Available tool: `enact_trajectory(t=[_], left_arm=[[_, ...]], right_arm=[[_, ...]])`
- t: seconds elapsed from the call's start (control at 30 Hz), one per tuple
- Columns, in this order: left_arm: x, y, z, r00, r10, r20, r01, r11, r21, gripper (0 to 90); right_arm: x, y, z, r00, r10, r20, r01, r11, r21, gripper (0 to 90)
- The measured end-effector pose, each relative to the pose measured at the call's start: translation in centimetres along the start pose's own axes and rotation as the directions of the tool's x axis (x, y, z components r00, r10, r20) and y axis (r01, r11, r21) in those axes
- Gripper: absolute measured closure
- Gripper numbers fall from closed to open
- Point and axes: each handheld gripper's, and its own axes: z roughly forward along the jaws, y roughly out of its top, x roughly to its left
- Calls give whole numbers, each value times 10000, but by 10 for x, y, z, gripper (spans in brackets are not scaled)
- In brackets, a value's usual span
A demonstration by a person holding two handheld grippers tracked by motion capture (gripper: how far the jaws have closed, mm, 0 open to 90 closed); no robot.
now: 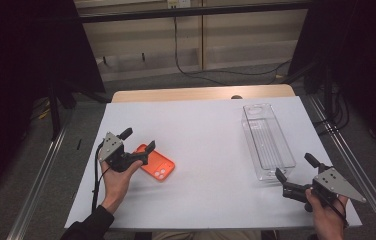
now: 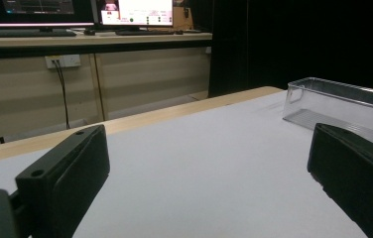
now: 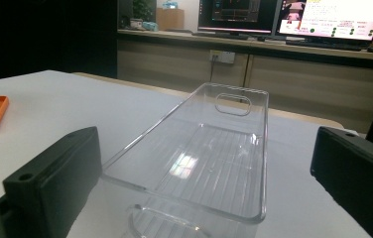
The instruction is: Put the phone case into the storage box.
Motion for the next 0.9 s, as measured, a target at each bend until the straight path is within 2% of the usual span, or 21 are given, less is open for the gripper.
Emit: enact_trajectory(t=[0.13, 0.2, 0.27, 0.3, 0.37, 0.43, 0.53, 0.57, 0.63, 0.67, 0.77, 0.8, 0.83, 0.9], left_arm=[[-1, -3, 6, 10000, 47, -21, -47, 9999, 144, 37], [-1, -2, 8, 9995, 299, -80, -297, 9993, 235, 39], [-1, -1, 12, 9998, 182, -121, -179, 9996, 211, 43], [-1, 0, 13, 9992, 361, -154, -357, 9991, 246, 50], [-1, 1, 16, 9992, 388, -42, -387, 9991, 183, 83], [0, 3, 20, 9990, 428, -132, -425, 9989, 182, 83], [1, 2, 23, 9996, 201, -189, -197, 9996, 222, 94], [2, 1, 25, 9993, 305, -237, -301, 9994, 179, 111], [3, 1, 25, 9993, 238, -278, -233, 9996, 166, 124], [5, 0, 25, 9988, 85, -487, -86, 10000, -23, 112], [8, 0, 25, 9984, 224, -515, -224, 9997, 4, 137], [8, -1, 25, 9985, 140, -532, -142, 9999, -35, 137], [10, -1, 25, 9985, 200, -502, -195, 9998, 106, 155], [11, -3, 25, 9982, -48, -593, 54, 9999, 99, 179]], right_arm=[[0, 0, 0, 10000, 14, -15, -14, 10000, -21, 0], [0, 0, 0, 10000, 0, -17, 0, 10000, -8, 0], [0, 0, 0, 10000, 2, -50, -2, 10000, -1, 0], [0, 0, 0, 10000, 11, -47, -11, 10000, -3, 0], [0, 0, 0, 10000, -2, -56, 2, 10000, 38, 0], [0, 0, 0, 10000, -2, -59, 3, 10000, 46, 0], [0, -1, 0, 10000, 51, -44, -51, 10000, 27, 0], [0, -1, 0, 10000, 45, -48, -45, 10000, 27, 0], [0, -1, 0, 10000, 43, -46, -43, 10000, 40, 0], [0, -1, 0, 10000, 53, -57, -52, 10000, 31, 0], [0, -1, 0, 10000, 34, -40, -34, 10000, 61, 0], [0, -1, 0, 10000, 34, -40, -34, 10000, 61, 0], [0, -1, 0, 10000, 24, -44, -24, 10000, 65, 0], [0, -1, 0, 10000, 27, -58, -27, 10000, 67, 0]])
